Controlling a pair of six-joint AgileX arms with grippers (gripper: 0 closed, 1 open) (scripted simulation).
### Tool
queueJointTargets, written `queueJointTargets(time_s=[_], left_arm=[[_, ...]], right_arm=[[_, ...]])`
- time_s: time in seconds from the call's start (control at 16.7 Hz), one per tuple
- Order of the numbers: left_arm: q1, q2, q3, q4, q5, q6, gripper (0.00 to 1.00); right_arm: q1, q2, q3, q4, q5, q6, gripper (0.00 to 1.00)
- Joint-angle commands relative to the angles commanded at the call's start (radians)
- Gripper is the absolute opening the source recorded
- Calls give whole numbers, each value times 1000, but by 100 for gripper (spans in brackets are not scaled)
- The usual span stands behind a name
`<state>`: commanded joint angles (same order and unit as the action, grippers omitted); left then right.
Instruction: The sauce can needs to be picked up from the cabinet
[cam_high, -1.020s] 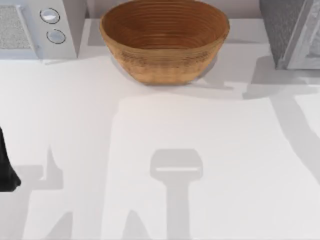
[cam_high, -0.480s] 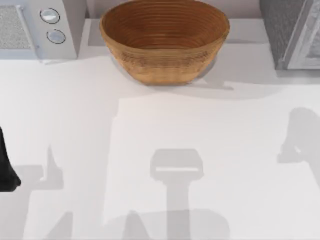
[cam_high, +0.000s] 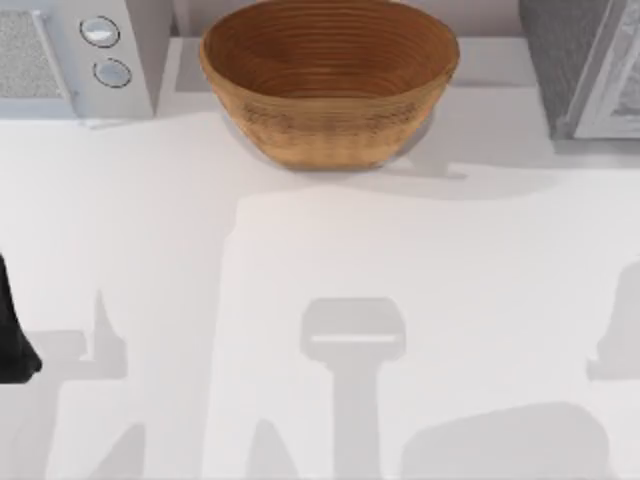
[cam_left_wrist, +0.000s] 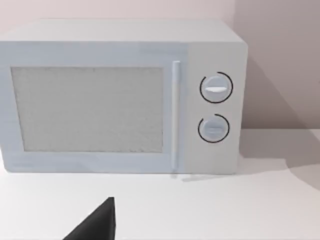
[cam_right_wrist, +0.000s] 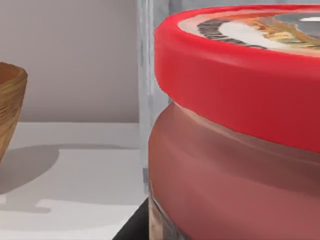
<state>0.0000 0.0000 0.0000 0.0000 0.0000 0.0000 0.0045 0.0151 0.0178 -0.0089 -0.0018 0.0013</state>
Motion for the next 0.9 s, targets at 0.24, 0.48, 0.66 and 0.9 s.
queueJointTargets(time_s=[0.24, 0.48, 0.66, 0.9], left_arm=[[0, 0, 0, 0, 0, 0, 100], [0, 0, 0, 0, 0, 0, 100], [0, 0, 0, 0, 0, 0, 100], [0, 0, 0, 0, 0, 0, 100]], right_arm=[[-5, -15, -18, 9, 2, -1, 0], [-1, 0, -16, 16, -4, 1, 0], [-4, 94, 3, 108, -53, 2, 0], [-14, 365, 39, 365, -171, 3, 0]])
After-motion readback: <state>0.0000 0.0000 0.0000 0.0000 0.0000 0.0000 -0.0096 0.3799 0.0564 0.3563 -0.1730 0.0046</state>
